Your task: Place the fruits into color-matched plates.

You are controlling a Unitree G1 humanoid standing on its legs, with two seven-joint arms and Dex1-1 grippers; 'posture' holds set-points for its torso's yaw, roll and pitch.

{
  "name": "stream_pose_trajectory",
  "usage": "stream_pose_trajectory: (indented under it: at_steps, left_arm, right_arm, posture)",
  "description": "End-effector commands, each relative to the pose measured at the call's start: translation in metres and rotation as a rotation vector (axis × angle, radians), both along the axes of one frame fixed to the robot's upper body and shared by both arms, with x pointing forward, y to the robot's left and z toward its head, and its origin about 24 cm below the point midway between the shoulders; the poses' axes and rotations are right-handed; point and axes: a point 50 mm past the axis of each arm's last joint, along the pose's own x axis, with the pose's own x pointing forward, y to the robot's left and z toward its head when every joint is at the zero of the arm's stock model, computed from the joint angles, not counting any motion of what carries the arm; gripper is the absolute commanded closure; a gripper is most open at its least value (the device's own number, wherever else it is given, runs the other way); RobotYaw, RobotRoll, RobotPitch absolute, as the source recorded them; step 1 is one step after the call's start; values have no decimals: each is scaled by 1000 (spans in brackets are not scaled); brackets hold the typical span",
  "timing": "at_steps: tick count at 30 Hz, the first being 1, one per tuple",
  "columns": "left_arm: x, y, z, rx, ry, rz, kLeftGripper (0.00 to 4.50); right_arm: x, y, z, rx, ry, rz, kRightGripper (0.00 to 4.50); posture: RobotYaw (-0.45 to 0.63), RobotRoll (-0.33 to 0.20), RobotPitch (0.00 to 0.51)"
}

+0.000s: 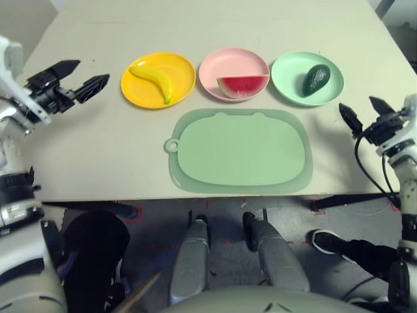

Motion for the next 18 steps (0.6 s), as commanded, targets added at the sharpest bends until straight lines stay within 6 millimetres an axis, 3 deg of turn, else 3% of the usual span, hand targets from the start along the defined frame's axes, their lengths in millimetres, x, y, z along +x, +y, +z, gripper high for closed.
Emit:
stream_pose_trajectory:
  at_steps: [1, 10, 18]
  left_arm:
    - [-8, 2, -9, -58, 7, 67, 40]
    - [-14, -7, -45, -139, 62, 131, 40]
    - [-30, -7, -82, -173, 130, 216, 40]
  right_arm:
    - [-9, -21, -8, 65, 10, -27, 0]
    - [-13, -60, -23, 44, 53, -122, 0]
    - [-2, -74, -17, -1, 0, -171, 0]
  posture:
    - [-31, 0, 364]
    - [-31, 0, 366]
    - [-16, 0, 352]
